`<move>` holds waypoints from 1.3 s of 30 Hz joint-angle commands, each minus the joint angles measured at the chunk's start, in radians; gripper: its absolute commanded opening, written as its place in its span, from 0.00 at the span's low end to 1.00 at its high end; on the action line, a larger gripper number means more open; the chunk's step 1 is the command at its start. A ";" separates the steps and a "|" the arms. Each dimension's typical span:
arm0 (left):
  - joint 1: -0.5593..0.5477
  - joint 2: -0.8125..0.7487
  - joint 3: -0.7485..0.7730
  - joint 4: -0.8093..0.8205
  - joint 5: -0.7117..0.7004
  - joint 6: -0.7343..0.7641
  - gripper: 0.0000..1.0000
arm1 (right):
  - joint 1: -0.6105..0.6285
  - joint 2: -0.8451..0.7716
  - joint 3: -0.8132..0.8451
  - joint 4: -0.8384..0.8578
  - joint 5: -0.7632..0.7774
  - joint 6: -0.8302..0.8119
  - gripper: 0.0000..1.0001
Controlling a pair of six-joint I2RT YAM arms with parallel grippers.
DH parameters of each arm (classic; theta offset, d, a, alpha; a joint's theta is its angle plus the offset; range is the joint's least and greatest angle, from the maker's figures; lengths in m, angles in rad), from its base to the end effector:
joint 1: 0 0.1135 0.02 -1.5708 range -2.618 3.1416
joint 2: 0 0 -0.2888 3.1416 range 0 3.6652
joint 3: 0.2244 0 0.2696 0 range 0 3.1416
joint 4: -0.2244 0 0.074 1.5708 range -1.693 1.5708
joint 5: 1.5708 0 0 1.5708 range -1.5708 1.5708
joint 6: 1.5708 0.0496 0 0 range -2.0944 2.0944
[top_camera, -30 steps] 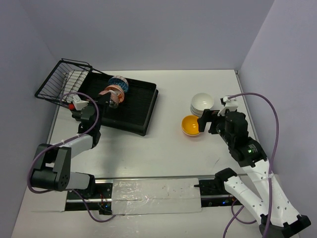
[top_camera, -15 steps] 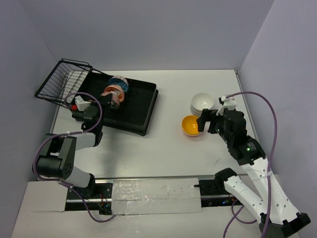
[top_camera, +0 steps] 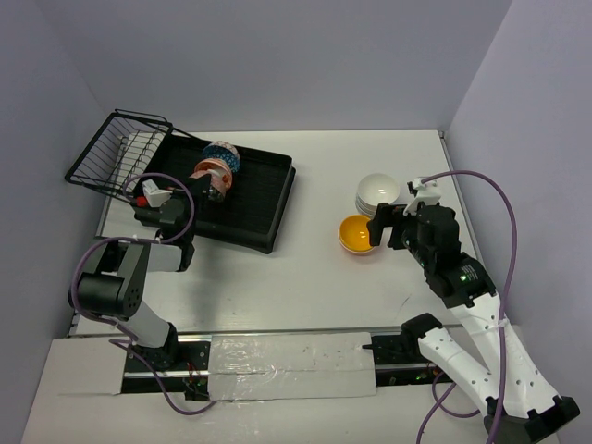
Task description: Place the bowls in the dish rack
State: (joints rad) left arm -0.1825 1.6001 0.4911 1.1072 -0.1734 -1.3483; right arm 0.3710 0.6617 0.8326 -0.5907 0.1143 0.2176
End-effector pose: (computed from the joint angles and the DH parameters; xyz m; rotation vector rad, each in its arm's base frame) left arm 0.3183 -0.0501 0.1934 -1.0396 1.3137 -1.0496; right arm 0.1451 0.0504 0.3445 -0.0791 1.9959 0.2663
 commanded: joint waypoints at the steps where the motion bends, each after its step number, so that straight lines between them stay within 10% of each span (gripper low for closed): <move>1: 0.003 -0.012 0.030 0.111 -0.005 -0.025 0.02 | 0.008 -0.010 0.042 0.034 -0.002 -0.014 0.98; 14: 0.003 -0.066 -0.040 0.048 -0.008 -0.041 0.15 | 0.006 -0.028 0.040 0.032 -0.005 -0.018 0.98; 26: 0.002 -0.259 -0.028 -0.227 -0.023 -0.028 0.69 | 0.008 -0.057 0.054 0.025 -0.004 -0.011 0.98; 39: -0.006 -0.532 0.288 -1.027 0.012 0.328 0.99 | 0.006 -0.053 0.100 -0.046 0.067 0.112 0.99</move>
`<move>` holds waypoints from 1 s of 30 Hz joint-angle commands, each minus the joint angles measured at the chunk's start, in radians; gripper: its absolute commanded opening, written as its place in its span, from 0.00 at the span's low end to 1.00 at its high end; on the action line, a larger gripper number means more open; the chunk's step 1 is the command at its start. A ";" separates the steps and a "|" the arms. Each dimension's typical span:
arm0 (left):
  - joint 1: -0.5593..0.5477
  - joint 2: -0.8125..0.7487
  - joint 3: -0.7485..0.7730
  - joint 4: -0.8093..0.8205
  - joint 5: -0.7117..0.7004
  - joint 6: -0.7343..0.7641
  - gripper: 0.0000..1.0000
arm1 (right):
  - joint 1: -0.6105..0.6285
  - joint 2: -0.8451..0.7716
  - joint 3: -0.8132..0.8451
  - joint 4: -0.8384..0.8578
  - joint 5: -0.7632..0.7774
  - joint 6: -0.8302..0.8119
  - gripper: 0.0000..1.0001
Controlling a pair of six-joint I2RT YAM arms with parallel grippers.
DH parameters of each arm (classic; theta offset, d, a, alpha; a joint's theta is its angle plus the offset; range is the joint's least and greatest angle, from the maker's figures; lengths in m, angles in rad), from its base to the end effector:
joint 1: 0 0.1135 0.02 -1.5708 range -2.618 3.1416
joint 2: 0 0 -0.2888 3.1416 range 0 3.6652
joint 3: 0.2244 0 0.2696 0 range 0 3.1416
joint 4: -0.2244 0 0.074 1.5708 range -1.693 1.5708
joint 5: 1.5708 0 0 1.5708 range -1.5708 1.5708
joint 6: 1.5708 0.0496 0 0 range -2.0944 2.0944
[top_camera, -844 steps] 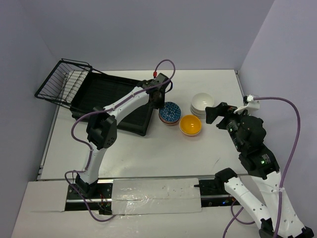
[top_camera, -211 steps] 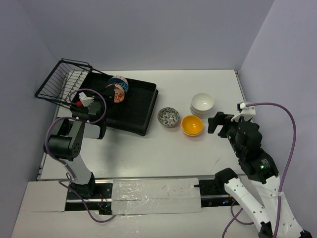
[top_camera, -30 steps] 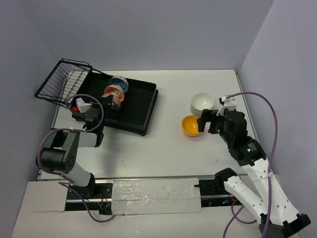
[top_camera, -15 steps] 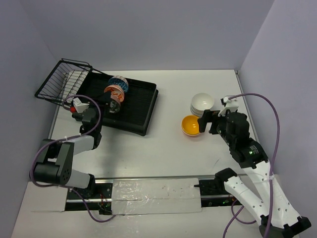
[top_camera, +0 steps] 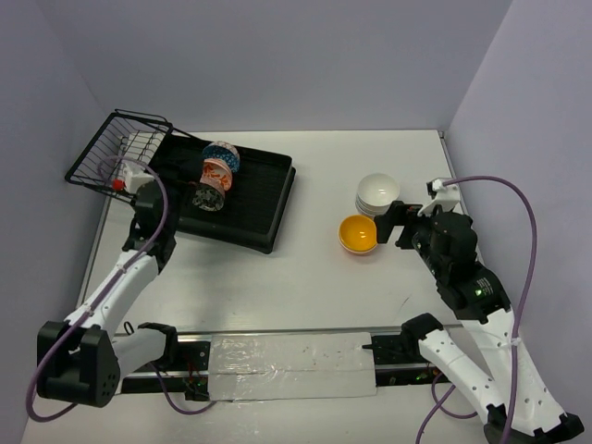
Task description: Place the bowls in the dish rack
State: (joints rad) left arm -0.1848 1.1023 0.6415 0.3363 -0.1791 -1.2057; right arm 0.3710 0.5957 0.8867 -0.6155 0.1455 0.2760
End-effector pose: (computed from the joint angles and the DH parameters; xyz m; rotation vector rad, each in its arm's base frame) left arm 0.2705 -0.0416 0.2928 -0.9862 1.4744 -0.8779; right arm 0.1258 0.0412 0.3692 0.0092 1.9031 0.3029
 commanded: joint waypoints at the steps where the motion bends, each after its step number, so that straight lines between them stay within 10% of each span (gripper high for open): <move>1: -0.005 -0.032 0.211 -0.376 0.023 0.222 0.99 | 0.006 0.022 0.047 -0.035 0.048 0.084 0.99; 12: -0.053 0.096 0.559 -0.818 0.159 0.652 0.99 | -0.027 0.211 0.127 -0.187 0.215 0.221 1.00; 30: -0.228 0.225 0.649 -0.862 0.205 0.861 0.99 | -0.188 0.660 0.307 -0.184 0.155 0.304 0.90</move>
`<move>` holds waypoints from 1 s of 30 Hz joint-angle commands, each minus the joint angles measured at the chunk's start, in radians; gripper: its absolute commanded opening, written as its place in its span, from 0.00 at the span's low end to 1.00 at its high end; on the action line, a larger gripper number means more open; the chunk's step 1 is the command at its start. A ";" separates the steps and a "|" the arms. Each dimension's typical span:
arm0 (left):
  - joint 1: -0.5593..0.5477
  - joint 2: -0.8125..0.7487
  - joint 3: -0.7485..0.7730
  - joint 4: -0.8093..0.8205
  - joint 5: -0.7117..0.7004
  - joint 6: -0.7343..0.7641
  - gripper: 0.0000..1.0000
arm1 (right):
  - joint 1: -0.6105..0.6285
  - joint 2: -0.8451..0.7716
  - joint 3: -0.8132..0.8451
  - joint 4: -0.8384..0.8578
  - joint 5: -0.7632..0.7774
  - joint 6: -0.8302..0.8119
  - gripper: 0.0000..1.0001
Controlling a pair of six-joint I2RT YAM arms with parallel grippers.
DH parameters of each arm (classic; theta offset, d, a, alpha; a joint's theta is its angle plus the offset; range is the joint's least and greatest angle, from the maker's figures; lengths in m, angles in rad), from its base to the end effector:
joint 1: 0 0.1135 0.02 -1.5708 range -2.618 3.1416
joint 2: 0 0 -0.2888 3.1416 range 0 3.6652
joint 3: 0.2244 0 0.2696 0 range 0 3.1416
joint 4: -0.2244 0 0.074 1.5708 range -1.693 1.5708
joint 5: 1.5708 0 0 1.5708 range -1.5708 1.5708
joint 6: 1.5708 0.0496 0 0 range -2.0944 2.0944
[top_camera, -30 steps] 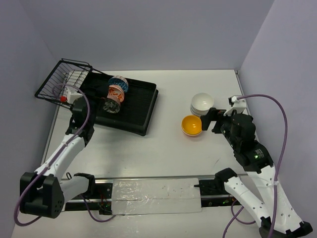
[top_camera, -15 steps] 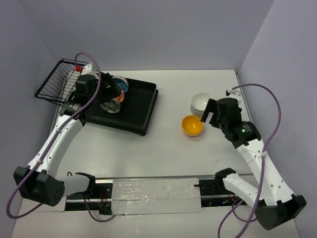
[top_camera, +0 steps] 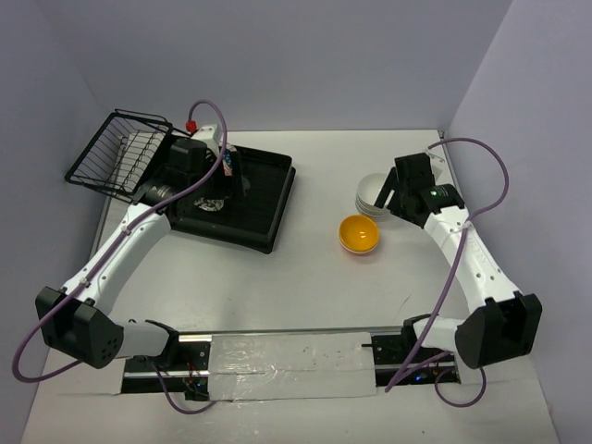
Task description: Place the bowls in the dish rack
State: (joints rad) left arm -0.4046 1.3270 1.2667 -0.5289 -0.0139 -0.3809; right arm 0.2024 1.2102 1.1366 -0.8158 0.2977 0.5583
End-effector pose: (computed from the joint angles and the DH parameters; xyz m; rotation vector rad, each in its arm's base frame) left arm 0.2935 -0.1250 0.3691 0.0179 2.1926 -0.4344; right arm 0.2587 0.0382 0.3299 0.5514 2.3437 -0.0183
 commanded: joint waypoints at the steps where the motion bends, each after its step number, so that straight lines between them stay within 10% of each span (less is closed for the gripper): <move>1: -0.013 0.001 0.017 0.003 0.043 0.031 0.99 | -0.023 0.061 0.064 0.018 0.004 0.025 0.86; 30: -0.034 -0.032 -0.075 -0.016 0.143 0.017 0.98 | -0.084 0.423 0.198 0.112 0.055 0.160 0.34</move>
State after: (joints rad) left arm -0.4339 1.3151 1.1984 -0.5518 0.1066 -0.3794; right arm 0.1261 1.6268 1.2907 -0.7284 0.3141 0.6941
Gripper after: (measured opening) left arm 0.985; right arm 0.363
